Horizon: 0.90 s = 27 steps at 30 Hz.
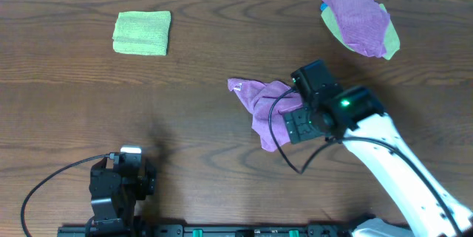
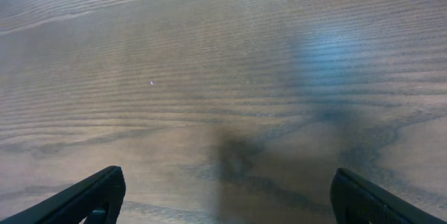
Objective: Fold the cloth
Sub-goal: 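Drag the pink cloth across the table and lay it flat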
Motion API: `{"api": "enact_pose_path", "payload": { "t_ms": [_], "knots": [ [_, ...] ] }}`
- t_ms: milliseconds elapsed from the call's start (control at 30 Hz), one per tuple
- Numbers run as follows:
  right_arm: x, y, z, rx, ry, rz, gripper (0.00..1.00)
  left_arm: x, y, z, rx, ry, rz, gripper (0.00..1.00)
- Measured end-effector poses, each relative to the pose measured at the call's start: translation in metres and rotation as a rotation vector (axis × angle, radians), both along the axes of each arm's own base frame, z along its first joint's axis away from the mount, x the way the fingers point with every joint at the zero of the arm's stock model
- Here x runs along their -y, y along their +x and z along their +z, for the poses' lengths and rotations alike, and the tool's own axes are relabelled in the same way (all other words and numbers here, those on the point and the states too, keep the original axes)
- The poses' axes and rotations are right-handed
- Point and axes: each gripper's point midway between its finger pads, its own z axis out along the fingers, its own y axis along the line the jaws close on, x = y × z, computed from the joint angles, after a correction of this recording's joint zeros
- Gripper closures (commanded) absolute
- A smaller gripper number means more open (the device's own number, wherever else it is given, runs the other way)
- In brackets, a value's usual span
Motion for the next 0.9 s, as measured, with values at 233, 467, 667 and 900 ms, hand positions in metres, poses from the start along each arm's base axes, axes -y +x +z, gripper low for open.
{"api": "enact_pose_path", "payload": {
  "t_ms": [233, 467, 667, 900],
  "knots": [
    [-0.021, -0.006, -0.047, -0.081, 0.117, -0.025, 0.23, 0.000, 0.000, 0.000, 0.000, 0.000, 0.000, 0.05],
    [-0.029, -0.022, -0.084, -0.128, 0.184, -0.027, 0.26, 0.000, 0.000, 0.000, 0.000, 0.000, 0.000, 0.05],
    [-0.044, -0.006, -0.088, -0.056, 0.262, 0.006, 0.27, 0.000, 0.000, 0.000, 0.000, 0.000, 0.000, 0.05],
    [-0.052, 0.007, -0.095, -0.035, 0.287, 0.069, 0.62, 0.000, 0.000, 0.000, 0.000, 0.000, 0.000, 0.05]
  ]
}}
